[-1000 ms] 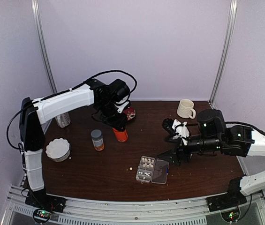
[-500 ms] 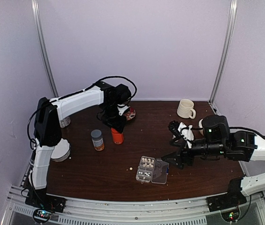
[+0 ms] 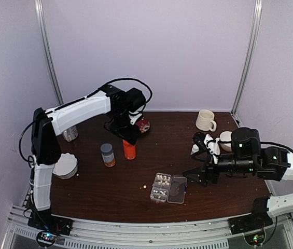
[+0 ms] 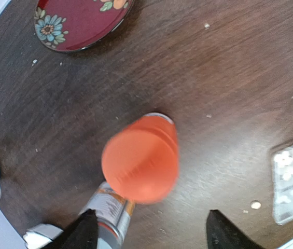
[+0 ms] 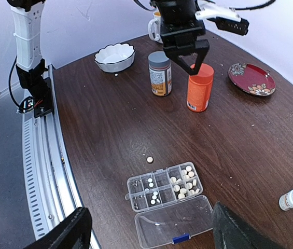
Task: Sort the pills into containers
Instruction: Place the pill bottle at the center of the board, then pick up the pill from the center of the board.
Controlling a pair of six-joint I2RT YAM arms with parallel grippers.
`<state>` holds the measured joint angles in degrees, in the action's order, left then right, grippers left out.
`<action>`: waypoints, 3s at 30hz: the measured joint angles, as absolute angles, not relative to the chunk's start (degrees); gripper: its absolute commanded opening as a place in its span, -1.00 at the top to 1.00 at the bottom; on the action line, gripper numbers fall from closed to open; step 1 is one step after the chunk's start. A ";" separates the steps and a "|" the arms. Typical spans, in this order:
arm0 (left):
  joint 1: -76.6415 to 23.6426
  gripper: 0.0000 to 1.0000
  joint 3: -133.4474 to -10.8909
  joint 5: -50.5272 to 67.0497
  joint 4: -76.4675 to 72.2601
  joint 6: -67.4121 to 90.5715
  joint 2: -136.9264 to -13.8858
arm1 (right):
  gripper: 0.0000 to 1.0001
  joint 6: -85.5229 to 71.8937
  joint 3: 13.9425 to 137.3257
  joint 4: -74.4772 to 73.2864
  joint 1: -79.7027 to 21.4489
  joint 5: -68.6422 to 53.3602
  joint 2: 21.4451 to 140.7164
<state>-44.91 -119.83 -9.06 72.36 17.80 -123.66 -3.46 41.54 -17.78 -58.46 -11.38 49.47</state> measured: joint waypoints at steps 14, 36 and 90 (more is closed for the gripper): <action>-58.28 0.21 -105.89 -5.13 66.32 26.48 -115.72 | -0.62 -5.37 38.09 -16.84 -58.08 -11.25 46.98; -63.05 0.22 -99.07 -1.02 57.80 33.61 -123.17 | -0.61 -6.46 36.05 -16.38 -58.08 -11.33 44.23; -62.74 0.87 -97.38 0.95 57.71 34.41 -126.26 | -0.60 -6.44 35.29 -15.97 -58.08 -12.29 43.42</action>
